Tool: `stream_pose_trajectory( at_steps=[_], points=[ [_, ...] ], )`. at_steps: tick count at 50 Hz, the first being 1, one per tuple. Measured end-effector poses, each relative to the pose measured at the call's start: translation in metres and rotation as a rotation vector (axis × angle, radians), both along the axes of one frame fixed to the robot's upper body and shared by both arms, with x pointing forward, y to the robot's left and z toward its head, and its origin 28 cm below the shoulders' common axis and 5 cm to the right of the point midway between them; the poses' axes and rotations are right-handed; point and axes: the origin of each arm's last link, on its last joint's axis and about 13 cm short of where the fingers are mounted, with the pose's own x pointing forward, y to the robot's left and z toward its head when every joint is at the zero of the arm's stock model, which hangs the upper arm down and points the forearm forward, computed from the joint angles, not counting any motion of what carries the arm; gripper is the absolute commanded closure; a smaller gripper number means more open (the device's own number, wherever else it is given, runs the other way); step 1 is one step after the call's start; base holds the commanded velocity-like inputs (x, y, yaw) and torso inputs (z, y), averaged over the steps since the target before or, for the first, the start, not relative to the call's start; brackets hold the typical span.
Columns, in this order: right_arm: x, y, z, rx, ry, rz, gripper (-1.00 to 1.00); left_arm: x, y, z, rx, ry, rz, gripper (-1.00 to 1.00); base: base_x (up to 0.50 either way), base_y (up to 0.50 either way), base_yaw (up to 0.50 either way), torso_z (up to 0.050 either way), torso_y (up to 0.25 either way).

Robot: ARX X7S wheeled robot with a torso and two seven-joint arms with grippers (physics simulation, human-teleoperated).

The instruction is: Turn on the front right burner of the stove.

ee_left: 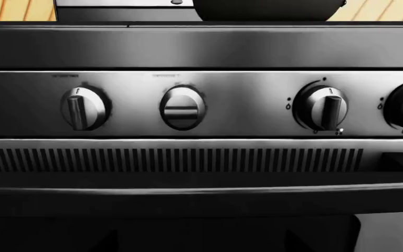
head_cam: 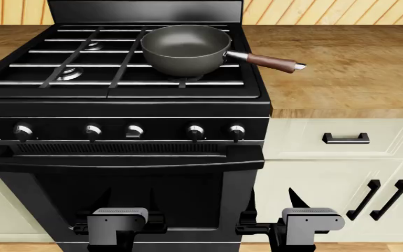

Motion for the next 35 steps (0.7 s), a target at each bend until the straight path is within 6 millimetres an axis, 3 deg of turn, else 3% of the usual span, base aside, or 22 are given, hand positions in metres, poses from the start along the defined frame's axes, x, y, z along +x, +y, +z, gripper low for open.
stream_pose_trajectory(
  at_steps=[25, 35],
  points=[
    [-0.0001, 0.0001, -0.0007, -0.004, 0.008, -0.012, -1.0, 0.0, -0.0006, -0.0002, 0.01, 0.002, 0.0, -1.0, 0.0, 0.0, 0.0, 0.0, 0.0],
    [-0.0001, -0.0002, -0.0005, -0.006, 0.005, -0.014, -1.0, -0.0001, -0.0012, -0.0002, 0.01, 0.004, -0.002, -1.0, 0.0, 0.48, 0.0, 0.0, 0.0]
  ],
)
